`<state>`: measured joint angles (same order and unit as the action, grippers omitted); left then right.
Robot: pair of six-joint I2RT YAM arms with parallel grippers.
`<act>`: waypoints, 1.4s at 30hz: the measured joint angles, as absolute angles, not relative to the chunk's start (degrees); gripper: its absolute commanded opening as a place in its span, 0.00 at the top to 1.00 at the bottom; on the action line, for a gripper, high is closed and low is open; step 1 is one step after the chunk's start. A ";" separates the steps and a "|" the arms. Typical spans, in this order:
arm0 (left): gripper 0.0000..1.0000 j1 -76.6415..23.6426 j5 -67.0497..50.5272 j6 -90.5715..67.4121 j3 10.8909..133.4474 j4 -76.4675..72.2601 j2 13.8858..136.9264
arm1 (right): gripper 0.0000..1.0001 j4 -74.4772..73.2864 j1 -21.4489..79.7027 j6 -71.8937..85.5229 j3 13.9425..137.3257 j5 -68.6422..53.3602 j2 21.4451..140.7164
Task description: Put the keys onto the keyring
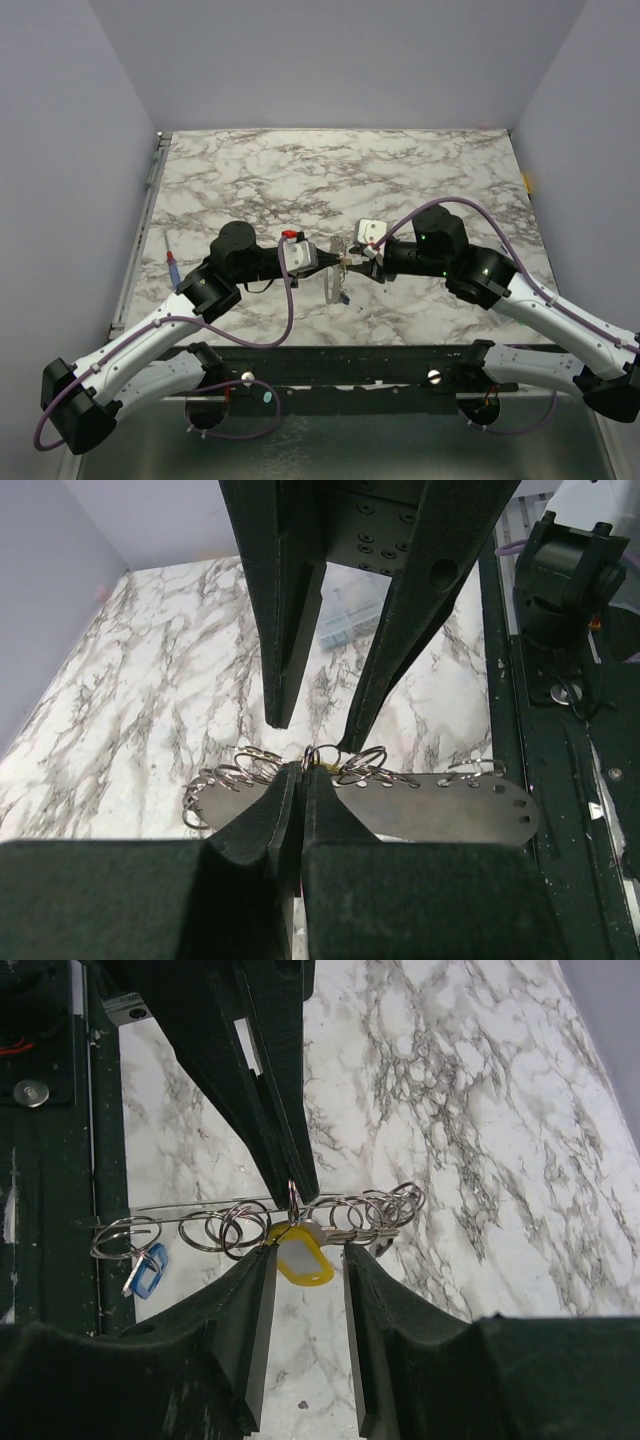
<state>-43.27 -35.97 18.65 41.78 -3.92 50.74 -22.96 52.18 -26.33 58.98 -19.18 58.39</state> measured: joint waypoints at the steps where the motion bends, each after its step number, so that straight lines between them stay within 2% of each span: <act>1: 1.00 -43.27 -35.92 18.63 41.78 -3.92 50.72 | 0.57 -23.05 52.18 -26.30 58.98 -19.38 58.39; 12: 1.00 -43.27 -35.22 18.44 41.78 -4.23 50.70 | 0.57 -23.20 52.18 -24.80 59.00 -21.50 59.13; 17: 1.00 -43.24 -35.14 18.20 41.78 -4.25 50.61 | 0.60 -22.55 52.18 -24.34 58.98 -21.47 59.13; 20: 1.00 -43.24 -35.16 18.04 41.78 -4.25 50.61 | 0.71 -21.93 52.18 -24.18 58.98 -21.39 59.11; 24: 1.00 -43.27 -35.16 17.85 41.78 -4.51 50.61 | 0.93 -20.93 52.18 -24.05 58.98 -20.86 59.11; 26: 1.00 -43.27 -35.22 17.78 41.78 -4.62 50.57 | 0.99 -20.60 52.18 -24.01 58.98 -20.45 59.13; 36: 1.00 -43.27 -35.09 15.99 41.69 -5.41 49.56 | 0.99 -19.94 52.18 -23.99 58.96 -20.18 59.09; 42: 1.00 -43.27 -33.39 10.90 38.68 -12.84 47.62 | 0.99 -16.97 52.18 -22.74 57.01 -19.77 57.30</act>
